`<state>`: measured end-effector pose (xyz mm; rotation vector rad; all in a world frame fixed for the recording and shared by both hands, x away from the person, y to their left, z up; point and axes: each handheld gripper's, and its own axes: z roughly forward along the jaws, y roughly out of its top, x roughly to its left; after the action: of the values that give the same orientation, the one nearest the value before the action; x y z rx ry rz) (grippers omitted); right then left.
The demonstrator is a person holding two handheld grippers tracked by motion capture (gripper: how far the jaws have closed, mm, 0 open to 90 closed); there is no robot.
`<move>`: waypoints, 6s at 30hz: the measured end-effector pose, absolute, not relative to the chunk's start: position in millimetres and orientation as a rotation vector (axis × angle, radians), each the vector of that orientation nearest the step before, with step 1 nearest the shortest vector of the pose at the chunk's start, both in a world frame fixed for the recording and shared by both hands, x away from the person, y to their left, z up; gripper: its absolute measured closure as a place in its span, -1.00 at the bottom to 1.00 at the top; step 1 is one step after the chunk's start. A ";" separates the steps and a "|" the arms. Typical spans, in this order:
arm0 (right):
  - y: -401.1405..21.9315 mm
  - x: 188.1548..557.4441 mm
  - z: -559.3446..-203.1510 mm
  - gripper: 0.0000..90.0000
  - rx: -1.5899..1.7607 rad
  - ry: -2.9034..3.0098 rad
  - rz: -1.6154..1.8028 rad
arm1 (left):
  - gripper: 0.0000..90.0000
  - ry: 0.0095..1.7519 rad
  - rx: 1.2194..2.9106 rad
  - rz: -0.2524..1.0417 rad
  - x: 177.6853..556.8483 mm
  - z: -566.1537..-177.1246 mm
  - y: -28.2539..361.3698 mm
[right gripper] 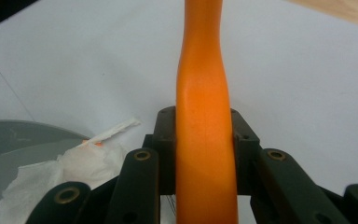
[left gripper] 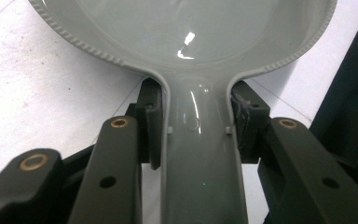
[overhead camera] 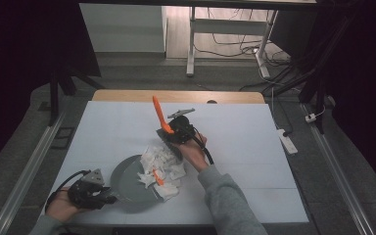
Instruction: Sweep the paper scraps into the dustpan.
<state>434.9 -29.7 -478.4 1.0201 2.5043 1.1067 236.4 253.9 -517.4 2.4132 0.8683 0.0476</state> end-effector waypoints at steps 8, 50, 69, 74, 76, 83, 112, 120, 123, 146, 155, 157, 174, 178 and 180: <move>-5.6 426.5 -485.1 0.56 0.956 2.615 1.073 | 0.37 0.869 2.410 0.049 236.3 -517.4 254.1; -31.2 421.5 -480.5 0.56 0.999 2.605 0.986 | 0.38 0.858 2.414 0.052 236.8 -517.8 251.2; 0.5 372.7 -463.5 0.56 0.827 2.686 1.233 | 0.38 0.806 2.441 0.029 236.5 -519.4 241.3; -30.2 377.2 -450.6 0.56 0.899 2.610 1.257 | 0.38 0.794 2.433 0.027 235.0 -517.8 245.9; -42.8 376.6 -448.9 0.56 0.924 2.590 1.244 | 0.38 0.798 2.429 0.029 234.5 -517.4 248.2; -83.9 366.8 -458.0 0.56 1.025 2.560 1.155 | 0.37 0.805 2.424 0.037 230.6 -515.4 259.5; -89.7 298.0 -485.6 0.56 1.101 2.658 1.098 | 0.38 0.698 2.462 -0.010 202.3 -513.3 271.0; -57.1 299.0 -491.2 0.56 1.070 2.684 1.150 | 0.38 0.723 2.460 -0.032 204.3 -515.9 255.9; -45.4 301.8 -491.2 0.56 1.085 2.685 1.205 | 0.37 0.734 2.456 -0.041 205.0 -516.0 250.1; -75.6 323.7 -470.1 0.56 1.115 2.531 1.271 | 0.37 0.857 2.380 -0.050 210.1 -520.8 243.0; -71.0 317.7 -487.1 0.56 1.130 2.576 1.221 | 0.37 0.915 2.375 -0.049 210.7 -520.3 223.2; -60.8 314.7 -486.8 0.56 1.104 2.598 1.226 | 0.37 0.919 2.373 -0.047 211.4 -520.1 221.9; -42.4 315.1 -458.1 0.56 1.005 2.571 1.363 | 0.38 0.906 2.344 -0.005 211.7 -520.4 221.3; -57.8 320.0 -455.4 0.56 1.041 2.534 1.375 | 0.38 0.901 2.331 0.001 212.5 -518.8 221.8; -63.0 321.5 -454.9 0.56 1.052 2.519 1.380 | 0.38 0.902 2.327 0.012 212.7 -518.7 222.3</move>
<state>321.5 -63.0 -454.9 1.0524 2.5192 1.3799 212.7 222.3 -518.7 2.3270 0.9016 0.0116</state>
